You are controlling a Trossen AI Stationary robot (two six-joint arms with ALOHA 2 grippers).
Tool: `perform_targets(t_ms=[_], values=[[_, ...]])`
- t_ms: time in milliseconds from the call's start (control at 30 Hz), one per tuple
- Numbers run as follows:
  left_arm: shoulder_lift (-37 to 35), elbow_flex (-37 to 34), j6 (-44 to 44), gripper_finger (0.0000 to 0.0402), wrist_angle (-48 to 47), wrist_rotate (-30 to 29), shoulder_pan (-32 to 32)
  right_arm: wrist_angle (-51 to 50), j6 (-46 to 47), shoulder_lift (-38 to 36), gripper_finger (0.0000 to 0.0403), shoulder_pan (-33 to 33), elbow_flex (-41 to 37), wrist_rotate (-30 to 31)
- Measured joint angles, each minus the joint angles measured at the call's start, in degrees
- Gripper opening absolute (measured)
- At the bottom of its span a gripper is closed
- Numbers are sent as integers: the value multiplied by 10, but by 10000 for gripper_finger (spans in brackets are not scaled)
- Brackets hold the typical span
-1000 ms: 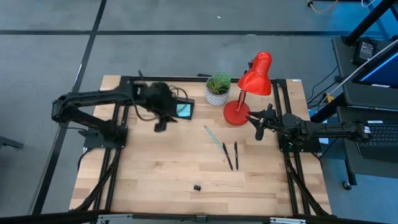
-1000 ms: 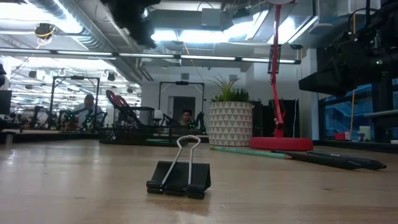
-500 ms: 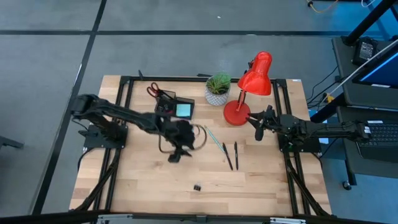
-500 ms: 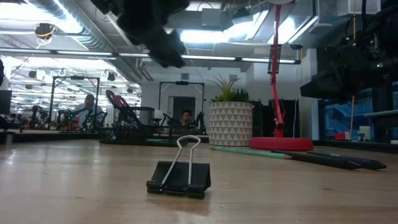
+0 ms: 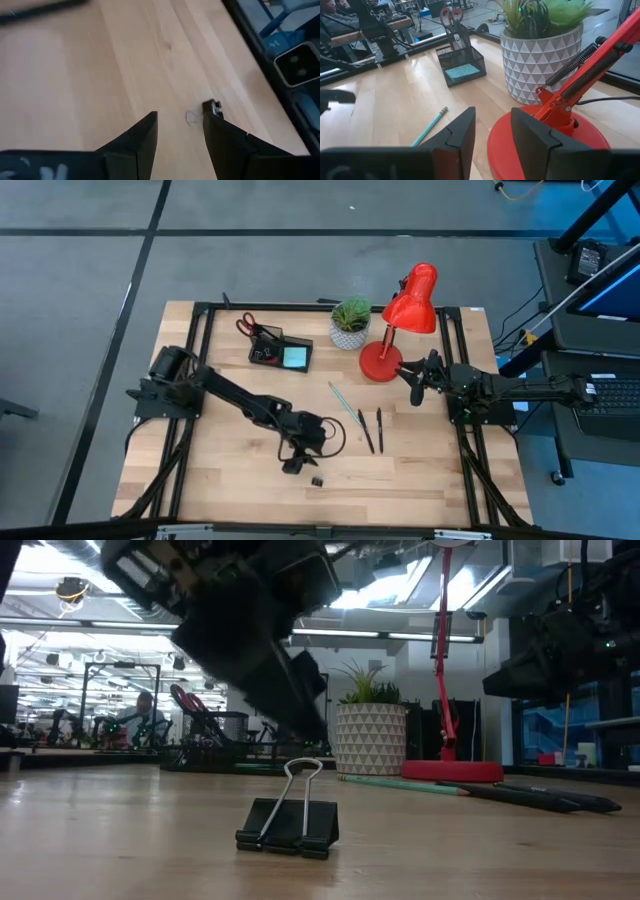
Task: Pick and place office supplies into organizer
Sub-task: Put the black binder clip into the black desk organizer
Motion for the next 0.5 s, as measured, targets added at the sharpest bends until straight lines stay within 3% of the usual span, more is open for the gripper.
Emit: perform_targets(t_ms=[500], values=[[44,1,-74,153,70,-2,-43,0,15,0,127,0,0,0]])
